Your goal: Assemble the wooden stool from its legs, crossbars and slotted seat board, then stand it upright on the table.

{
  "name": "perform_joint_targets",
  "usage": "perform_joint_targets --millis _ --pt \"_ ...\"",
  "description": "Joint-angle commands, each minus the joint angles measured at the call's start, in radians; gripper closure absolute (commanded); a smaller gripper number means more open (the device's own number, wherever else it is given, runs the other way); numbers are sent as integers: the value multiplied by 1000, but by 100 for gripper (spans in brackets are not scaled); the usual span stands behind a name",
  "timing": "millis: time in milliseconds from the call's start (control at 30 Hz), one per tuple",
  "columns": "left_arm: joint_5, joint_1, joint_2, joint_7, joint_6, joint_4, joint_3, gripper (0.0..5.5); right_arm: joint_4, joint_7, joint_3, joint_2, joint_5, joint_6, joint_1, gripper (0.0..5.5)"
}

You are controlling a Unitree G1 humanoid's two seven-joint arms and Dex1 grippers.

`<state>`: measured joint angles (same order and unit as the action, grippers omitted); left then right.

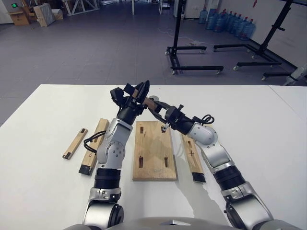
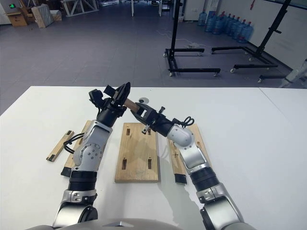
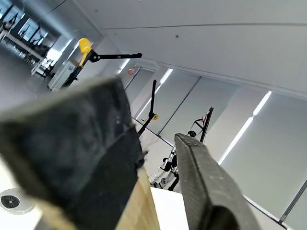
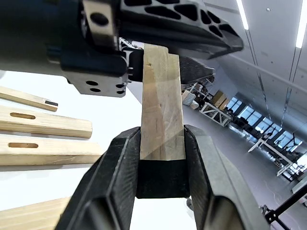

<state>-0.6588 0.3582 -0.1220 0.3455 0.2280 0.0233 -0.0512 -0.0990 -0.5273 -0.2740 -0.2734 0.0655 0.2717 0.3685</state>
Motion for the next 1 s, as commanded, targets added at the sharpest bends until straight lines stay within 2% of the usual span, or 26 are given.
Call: perform_joint_targets --millis 33,200,833,1000 --pt "18 -2 2 10 -8 -4 3 432 -15 29 7 0 33 18 -3 421" --pt "22 -4 1 13 -5 -5 -1 498 -57 51 34 -5 40 28 26 421" --pt "191 -38 17 19 -107 -25 54 503 -9 51 36 11 20 10 -14 421" --pt "238 -35 18 -26 -115 -56 54 504 1 49 35 11 18 7 -19 421"
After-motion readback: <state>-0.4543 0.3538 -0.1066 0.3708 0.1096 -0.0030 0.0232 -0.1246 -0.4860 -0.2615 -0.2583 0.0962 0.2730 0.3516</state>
